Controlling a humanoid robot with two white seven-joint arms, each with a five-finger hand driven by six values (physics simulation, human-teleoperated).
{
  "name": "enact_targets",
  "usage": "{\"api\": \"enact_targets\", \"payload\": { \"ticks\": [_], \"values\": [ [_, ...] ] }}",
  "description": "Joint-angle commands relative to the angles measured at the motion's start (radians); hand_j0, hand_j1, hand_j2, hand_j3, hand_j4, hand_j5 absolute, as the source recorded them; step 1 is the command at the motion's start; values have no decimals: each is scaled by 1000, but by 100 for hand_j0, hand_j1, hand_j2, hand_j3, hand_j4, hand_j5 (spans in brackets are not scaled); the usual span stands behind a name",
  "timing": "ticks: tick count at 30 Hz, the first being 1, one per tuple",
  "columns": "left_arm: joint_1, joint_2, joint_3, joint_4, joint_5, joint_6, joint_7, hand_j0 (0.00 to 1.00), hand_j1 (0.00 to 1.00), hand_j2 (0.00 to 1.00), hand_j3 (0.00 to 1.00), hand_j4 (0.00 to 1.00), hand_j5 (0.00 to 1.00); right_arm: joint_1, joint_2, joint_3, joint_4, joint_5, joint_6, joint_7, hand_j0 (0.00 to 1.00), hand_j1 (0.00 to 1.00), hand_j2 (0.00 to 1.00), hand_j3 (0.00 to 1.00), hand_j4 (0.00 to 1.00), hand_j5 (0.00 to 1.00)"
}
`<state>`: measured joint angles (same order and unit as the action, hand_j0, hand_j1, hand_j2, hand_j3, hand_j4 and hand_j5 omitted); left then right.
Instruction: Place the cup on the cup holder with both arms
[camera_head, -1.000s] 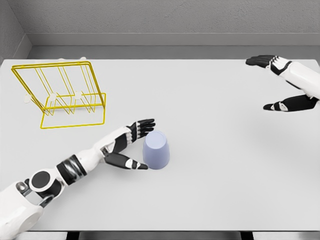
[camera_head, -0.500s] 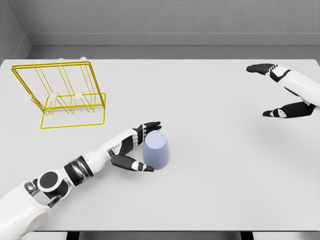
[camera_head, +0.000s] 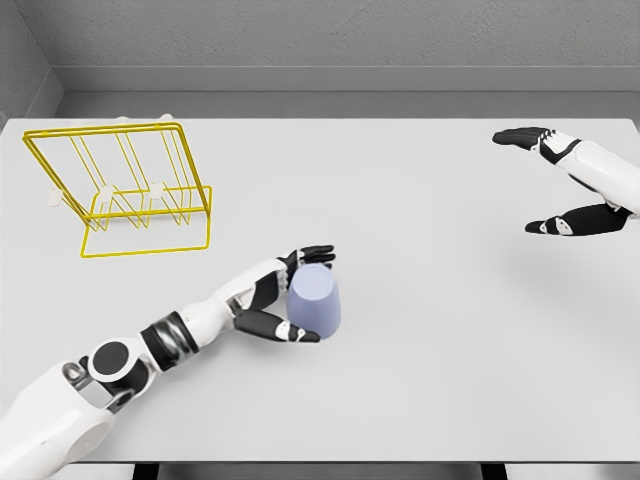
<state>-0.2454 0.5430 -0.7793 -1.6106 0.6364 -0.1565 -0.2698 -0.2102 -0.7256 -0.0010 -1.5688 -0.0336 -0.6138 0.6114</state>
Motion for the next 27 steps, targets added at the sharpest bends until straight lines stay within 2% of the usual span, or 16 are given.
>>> {"api": "enact_targets", "payload": {
  "ticks": [1,3,5,16,20,27],
  "values": [
    [0,-6,0,0,3,-2,1,82,82,82,82,82,82,0,0,-1,0,-8,3,0,100,100,100,100,100,100],
    [0,-6,2,0,6,-6,1,70,70,70,70,70,70,0,0,-1,0,-8,3,0,100,100,100,100,100,100],
    [0,-11,2,1,6,-6,1,67,67,67,67,67,67,0,0,1,0,-8,3,0,100,100,100,100,100,100],
    [-6,-11,12,-12,9,-8,1,67,67,67,67,67,67,0,3,1,-7,-9,3,0,100,100,100,100,100,100],
    [-5,6,38,-54,11,-9,1,67,67,67,67,67,67,0,3,1,-8,-9,3,0,100,100,100,100,100,100],
    [-5,37,81,-74,11,-11,1,67,67,67,67,67,67,0,3,-1,-7,-9,3,0,100,100,100,100,100,100]
  ]
}}
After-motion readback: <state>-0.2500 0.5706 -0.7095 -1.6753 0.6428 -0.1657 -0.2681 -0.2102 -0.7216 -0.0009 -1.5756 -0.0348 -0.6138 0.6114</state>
